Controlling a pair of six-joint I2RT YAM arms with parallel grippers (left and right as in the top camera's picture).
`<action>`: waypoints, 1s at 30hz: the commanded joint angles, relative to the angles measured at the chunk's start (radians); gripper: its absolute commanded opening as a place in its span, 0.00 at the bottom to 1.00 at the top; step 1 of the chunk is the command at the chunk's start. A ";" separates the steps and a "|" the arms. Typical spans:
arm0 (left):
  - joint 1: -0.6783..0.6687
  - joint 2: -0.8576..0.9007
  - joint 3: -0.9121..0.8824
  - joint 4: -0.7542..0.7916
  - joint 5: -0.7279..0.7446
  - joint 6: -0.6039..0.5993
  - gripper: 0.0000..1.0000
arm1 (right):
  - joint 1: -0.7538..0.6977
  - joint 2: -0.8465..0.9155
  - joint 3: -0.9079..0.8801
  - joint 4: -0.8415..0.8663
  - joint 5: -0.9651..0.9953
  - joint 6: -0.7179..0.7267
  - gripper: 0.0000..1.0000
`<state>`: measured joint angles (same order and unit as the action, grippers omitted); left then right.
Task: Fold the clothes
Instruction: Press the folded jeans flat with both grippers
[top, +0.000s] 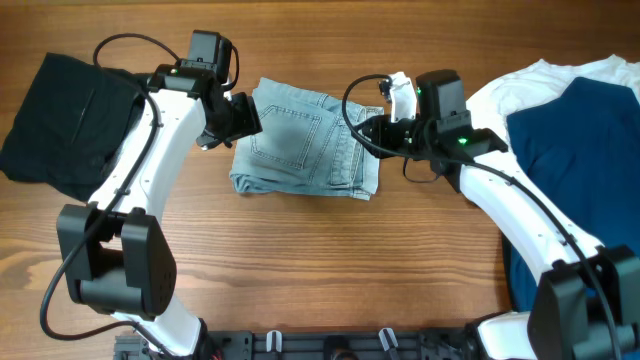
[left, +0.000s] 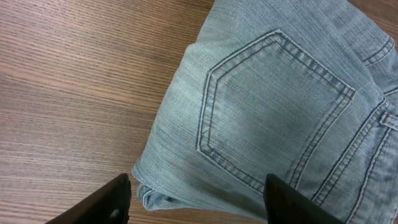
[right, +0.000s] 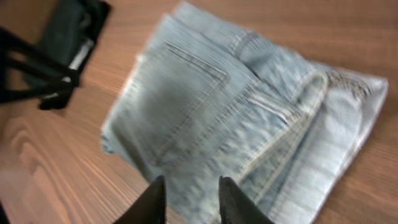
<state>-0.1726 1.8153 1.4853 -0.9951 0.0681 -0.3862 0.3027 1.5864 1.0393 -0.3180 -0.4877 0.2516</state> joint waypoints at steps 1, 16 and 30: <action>-0.002 0.003 0.006 -0.001 -0.006 0.016 0.69 | -0.001 0.114 -0.023 -0.006 0.041 -0.004 0.53; -0.002 0.003 0.006 0.014 -0.006 0.016 0.71 | 0.019 0.277 -0.003 0.121 -0.208 -0.146 0.04; -0.002 0.003 0.006 0.018 -0.011 0.017 0.72 | 0.017 -0.076 0.045 -0.160 0.195 -0.122 0.04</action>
<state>-0.1726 1.8153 1.4853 -0.9829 0.0681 -0.3859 0.3199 1.5299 1.0695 -0.4332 -0.4225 0.1322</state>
